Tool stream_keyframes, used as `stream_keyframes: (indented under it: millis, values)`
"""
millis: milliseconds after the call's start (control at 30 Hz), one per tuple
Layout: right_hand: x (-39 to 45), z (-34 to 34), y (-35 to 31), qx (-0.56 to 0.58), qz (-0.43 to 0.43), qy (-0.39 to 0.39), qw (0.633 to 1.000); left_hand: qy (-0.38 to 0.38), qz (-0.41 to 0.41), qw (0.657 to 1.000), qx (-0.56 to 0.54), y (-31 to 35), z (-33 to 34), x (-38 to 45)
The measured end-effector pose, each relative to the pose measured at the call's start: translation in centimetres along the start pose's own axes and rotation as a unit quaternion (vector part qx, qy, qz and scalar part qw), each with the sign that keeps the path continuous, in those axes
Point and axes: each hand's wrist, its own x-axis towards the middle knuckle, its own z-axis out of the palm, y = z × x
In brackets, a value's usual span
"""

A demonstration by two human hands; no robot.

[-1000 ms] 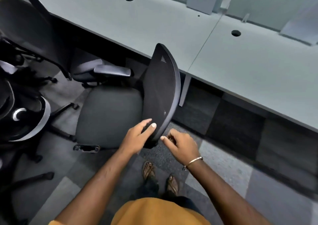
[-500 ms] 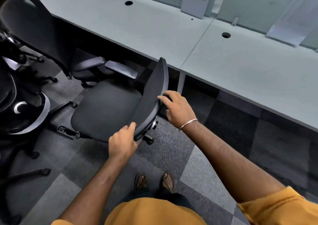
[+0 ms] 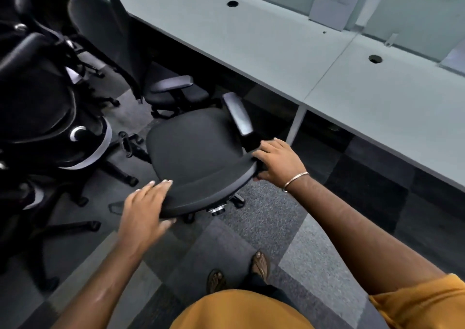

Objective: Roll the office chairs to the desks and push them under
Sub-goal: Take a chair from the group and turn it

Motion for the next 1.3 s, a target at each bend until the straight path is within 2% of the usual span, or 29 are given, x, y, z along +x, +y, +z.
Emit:
stream_keyframes:
  millis: [100,200,300,433,567,800,1000,1100,1300]
  values:
    - [0.5,0.1,-2.5,-0.013,-0.014,-0.028,0.999,0.003,0.023,1.0,-0.002,0.9,1.1,-0.1]
    - [0.1,0.8,-5.8,-0.029,-0.038,-0.038,0.998,0.002,0.01,1.0,0.008,-0.9,1.7,0.3]
    - [0.0,1.3,-9.6,-0.024,-0.035,-0.028,0.999,-0.024,0.005,1.0,0.017,-5.6,0.9,0.7]
    - [0.9,1.9,-14.4,-0.001,-0.055,-0.085,0.995,-0.031,-0.021,0.998,0.058,-12.4,0.3,0.6]
    - [0.8,3.1,-18.0,0.037,0.008,-0.075,0.996,-0.025,-0.021,0.998,0.061,-13.6,0.6,0.6]
    - [-0.2,4.0,-18.6,-0.036,0.061,-0.102,0.992,-0.011,-0.026,0.998,0.058,-10.5,1.8,-1.8]
    - [-2.4,3.3,-17.9,-0.093,-0.001,-0.135,0.986,-0.01,-0.035,0.998,0.045,-4.6,3.5,-5.4]
    - [-4.2,2.9,-16.6,-0.094,-0.035,-0.141,0.985,0.021,-0.045,0.999,0.019,-2.4,4.7,-8.2]
    - [-7.1,3.1,-14.6,-0.1,-0.103,-0.137,0.98,0.053,-0.103,0.993,0.009,2.0,6.2,-12.8]
